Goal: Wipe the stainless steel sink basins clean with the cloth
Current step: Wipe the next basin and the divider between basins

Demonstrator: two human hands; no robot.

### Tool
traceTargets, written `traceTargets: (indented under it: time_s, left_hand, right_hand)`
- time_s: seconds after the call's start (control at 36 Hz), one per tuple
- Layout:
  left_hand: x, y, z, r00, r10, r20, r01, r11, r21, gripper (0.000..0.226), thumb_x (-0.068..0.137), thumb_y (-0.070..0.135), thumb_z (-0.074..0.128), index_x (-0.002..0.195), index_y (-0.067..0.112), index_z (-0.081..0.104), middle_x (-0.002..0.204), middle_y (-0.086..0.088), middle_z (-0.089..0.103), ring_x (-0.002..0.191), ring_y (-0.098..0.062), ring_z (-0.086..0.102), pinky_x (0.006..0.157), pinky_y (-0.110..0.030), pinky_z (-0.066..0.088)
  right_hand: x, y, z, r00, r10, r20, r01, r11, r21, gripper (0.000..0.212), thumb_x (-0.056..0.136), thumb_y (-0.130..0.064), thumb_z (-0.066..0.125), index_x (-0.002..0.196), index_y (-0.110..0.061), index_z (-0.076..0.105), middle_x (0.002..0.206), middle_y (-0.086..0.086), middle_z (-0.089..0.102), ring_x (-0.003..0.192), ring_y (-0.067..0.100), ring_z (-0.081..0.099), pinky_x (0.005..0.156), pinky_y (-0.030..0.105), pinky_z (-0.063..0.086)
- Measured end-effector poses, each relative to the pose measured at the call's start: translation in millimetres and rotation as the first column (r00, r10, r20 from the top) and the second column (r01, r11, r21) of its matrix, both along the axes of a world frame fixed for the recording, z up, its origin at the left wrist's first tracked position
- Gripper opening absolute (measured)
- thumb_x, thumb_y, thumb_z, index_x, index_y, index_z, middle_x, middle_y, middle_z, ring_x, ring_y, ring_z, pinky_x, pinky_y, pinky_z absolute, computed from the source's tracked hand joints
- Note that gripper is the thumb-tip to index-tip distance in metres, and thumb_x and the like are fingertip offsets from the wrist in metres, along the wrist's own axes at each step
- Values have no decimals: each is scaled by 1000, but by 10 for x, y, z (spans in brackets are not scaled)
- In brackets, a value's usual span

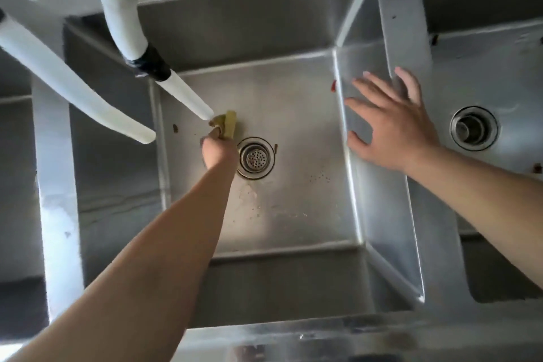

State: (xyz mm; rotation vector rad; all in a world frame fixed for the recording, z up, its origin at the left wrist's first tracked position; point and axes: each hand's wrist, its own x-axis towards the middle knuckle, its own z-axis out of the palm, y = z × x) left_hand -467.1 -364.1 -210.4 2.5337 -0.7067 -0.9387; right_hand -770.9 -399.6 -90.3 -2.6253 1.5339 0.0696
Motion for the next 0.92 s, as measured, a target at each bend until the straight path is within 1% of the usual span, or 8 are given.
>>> traceTargets:
  time_s: [0.08,0.31,0.53,0.61,0.72,0.81,0.83,0.92]
  left_hand:
    - [54,-201,-198,998,19,52,-17,999,-27,32,92,16,48,116,20,67,113,-10,58,99,-29,59,90,-36,50]
    - [-222,-340,-655,984,2,178,-10,999,42,29,97,16,45,118,15,65,109,-7,58,93,-28,60,79,-28,42]
    - [-714,-373,-735,942,-300,149,311,949,-57,43,92,7,46,131,14,62,119,-18,54,106,-37,53,90,-36,43]
    - [-920,-418,-680,822,-562,97,568,821,-55,46,95,7,46,137,19,59,126,-13,53,111,-34,49,95,-35,42]
    - [-1197,-476,-580,534,-836,-125,837,543,-60,41,97,9,48,133,22,63,130,-10,54,119,-31,48,103,-33,39]
    - [-1284,-539,-508,394,-870,-295,909,417,-16,37,93,13,52,122,28,70,113,-6,67,103,-26,61,87,-29,48]
    - [-1278,-564,-483,406,-847,-344,899,437,-15,36,91,14,53,117,30,73,105,-4,71,95,-22,63,79,-26,49]
    - [-1172,-647,-373,611,-662,-434,692,713,-114,39,76,11,55,104,28,76,85,4,69,80,-10,60,65,-20,46]
  right_hand:
    - [-14,-5,-39,999,-6,35,9,998,-58,54,80,-45,50,119,-11,66,145,8,52,140,23,42,119,58,16]
    - [-6,-13,-88,994,-20,110,31,994,-101,44,78,-39,54,105,-8,69,126,6,64,128,24,55,119,56,19]
    - [1,-18,-60,991,-33,129,43,996,-74,43,78,-38,53,103,-7,68,118,5,66,123,25,57,119,54,20]
    - [10,-16,-40,993,-38,115,44,998,-44,43,78,-38,53,103,-7,68,120,5,66,125,24,56,118,55,20]
    - [19,-12,-22,996,-45,77,46,999,-7,45,80,-39,53,107,-7,70,128,5,65,129,24,53,119,55,20]
    - [31,-10,-15,997,-45,70,46,999,-8,42,80,-39,52,103,-8,69,128,3,65,129,24,53,120,54,18]
    - [32,-10,-15,996,-45,71,46,999,-6,42,80,-39,52,103,-8,69,128,3,65,129,24,53,120,54,19]
    - [27,-11,-13,997,-48,67,48,999,5,46,79,-39,53,109,-8,69,131,4,64,130,25,52,119,55,19]
